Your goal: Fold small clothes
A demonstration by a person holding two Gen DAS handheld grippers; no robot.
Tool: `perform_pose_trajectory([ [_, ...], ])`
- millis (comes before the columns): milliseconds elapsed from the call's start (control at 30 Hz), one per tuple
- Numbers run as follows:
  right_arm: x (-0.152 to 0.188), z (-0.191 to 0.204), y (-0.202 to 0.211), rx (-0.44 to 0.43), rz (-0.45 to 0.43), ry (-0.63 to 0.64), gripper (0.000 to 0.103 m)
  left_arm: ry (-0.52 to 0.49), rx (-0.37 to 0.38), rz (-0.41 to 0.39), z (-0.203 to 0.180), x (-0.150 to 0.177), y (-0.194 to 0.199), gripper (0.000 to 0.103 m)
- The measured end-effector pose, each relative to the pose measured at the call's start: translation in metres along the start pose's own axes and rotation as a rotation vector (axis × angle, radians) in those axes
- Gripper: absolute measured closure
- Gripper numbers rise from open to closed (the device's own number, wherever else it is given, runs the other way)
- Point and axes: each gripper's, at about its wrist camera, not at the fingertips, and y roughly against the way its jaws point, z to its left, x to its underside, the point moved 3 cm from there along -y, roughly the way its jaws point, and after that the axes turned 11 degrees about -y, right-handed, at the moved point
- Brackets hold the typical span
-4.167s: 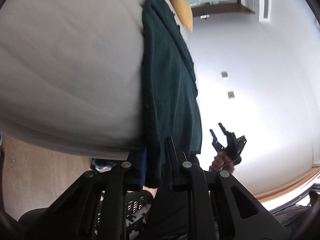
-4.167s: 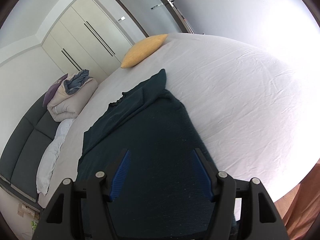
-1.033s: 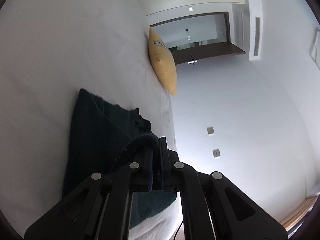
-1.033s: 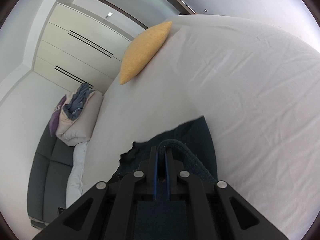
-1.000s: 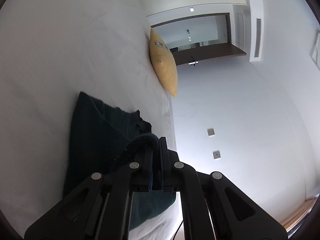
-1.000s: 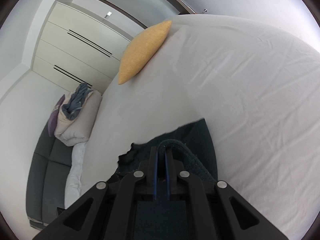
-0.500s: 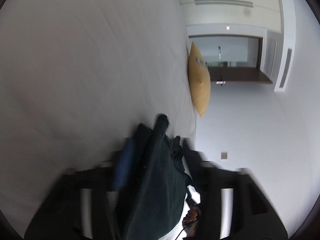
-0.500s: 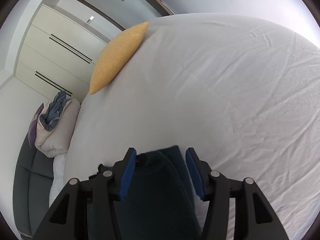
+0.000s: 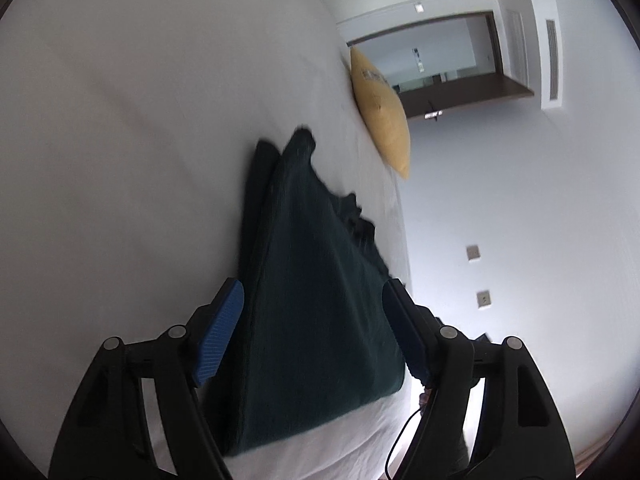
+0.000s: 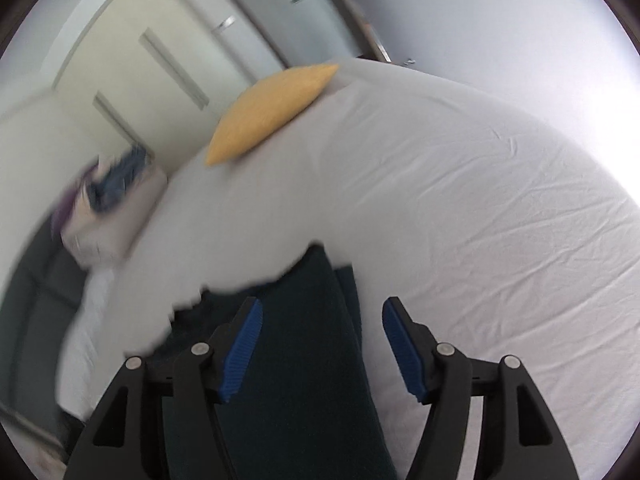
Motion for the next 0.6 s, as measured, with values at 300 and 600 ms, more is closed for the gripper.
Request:
perform_pose_trajectory([
  [300, 0.061, -0.026, 0.021, 0.088, 0.050, 0.048, 0.037, -0.125, -0.134, 0.092, -0.008, 0.050, -0.015, 0.032],
  [600, 0.101, -0.042, 0.018, 0.218, 0.086, 0.174, 0.045, -0.349, -0.312, 0.203, -0.025, 0.079, -0.026, 0.035],
])
